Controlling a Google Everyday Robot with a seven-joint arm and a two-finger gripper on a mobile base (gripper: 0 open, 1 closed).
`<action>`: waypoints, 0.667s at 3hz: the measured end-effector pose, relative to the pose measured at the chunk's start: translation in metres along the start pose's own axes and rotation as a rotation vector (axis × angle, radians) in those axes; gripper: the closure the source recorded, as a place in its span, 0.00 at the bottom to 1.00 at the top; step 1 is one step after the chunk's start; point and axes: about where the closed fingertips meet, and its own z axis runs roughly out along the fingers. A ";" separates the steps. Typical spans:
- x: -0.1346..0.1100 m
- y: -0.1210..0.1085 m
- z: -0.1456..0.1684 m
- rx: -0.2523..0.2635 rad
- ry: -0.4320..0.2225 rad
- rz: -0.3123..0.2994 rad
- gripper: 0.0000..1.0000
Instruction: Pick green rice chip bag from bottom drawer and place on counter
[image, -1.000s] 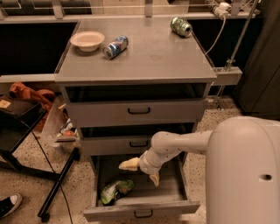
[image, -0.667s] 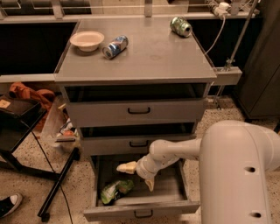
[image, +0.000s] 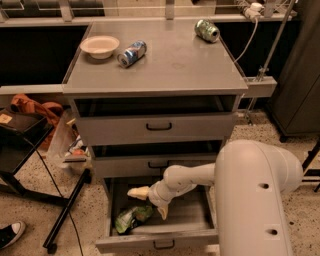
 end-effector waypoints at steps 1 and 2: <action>-0.008 0.001 0.026 -0.005 0.011 0.028 0.00; -0.017 -0.001 0.062 -0.009 0.014 0.095 0.00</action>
Offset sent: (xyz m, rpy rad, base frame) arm 0.0290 0.0448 -0.0940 0.0176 0.1054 -0.1486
